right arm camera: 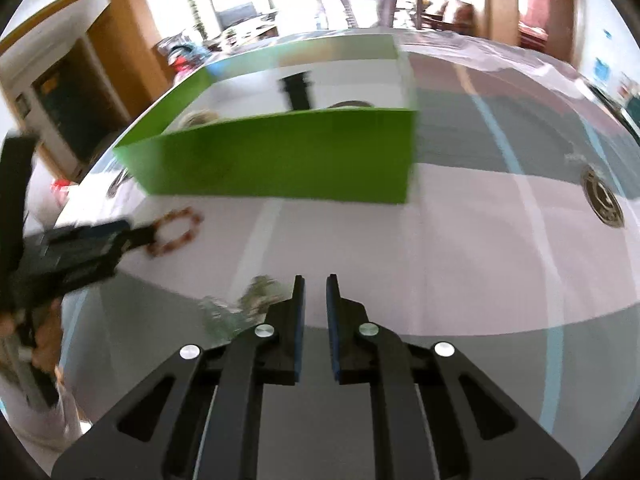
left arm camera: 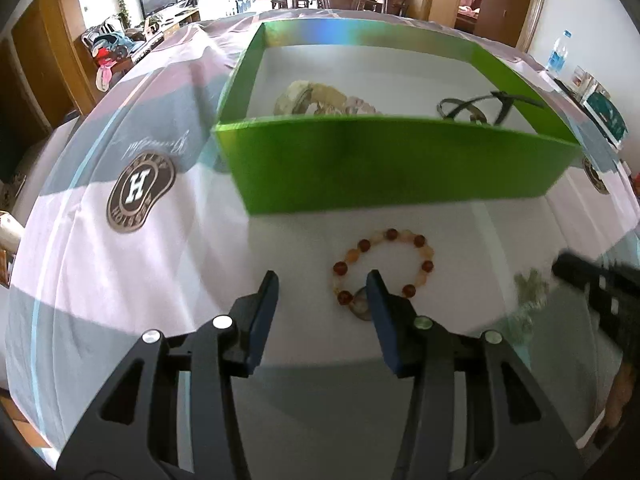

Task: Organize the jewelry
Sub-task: 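Close the right gripper on the silver chain pendant while the left gripper moves to the red-orange bead bracelet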

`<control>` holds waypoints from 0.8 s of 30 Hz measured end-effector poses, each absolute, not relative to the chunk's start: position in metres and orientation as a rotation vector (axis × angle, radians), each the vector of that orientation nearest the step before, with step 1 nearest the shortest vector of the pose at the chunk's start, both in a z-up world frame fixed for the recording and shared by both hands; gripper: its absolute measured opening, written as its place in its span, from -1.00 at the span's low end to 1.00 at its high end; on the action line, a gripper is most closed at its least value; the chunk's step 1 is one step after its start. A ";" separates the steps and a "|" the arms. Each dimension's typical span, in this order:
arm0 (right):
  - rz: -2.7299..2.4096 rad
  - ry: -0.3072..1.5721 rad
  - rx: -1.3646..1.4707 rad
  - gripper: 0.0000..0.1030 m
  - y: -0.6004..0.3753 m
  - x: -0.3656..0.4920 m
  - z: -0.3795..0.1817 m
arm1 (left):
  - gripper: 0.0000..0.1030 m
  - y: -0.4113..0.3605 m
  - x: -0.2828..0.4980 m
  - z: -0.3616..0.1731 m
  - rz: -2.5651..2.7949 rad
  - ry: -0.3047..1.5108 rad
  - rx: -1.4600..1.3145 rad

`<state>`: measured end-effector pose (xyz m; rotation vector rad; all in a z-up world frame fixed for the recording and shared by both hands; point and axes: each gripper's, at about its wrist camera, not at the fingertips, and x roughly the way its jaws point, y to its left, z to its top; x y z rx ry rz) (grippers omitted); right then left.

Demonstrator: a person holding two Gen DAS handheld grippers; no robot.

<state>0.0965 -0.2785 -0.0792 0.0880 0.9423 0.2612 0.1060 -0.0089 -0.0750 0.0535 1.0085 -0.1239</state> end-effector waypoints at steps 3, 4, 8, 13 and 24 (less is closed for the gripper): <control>0.226 0.938 0.109 -0.77 -0.289 0.097 -0.078 | -0.11 -0.006 0.094 -0.073 -0.135 1.007 0.057; 0.221 0.939 0.107 -0.77 -0.292 0.096 -0.079 | -0.10 -0.005 0.092 -0.073 -0.135 1.008 0.059; 0.270 0.946 0.090 -0.77 -0.285 0.089 -0.079 | -0.08 -0.003 0.089 -0.073 -0.130 1.009 0.052; 0.345 0.957 0.046 -0.75 -0.263 0.084 -0.081 | -0.04 -0.004 0.090 -0.072 -0.126 1.009 0.051; 0.327 0.932 0.083 -0.92 -0.272 0.087 -0.073 | 0.02 0.007 0.084 -0.065 -0.113 0.990 0.029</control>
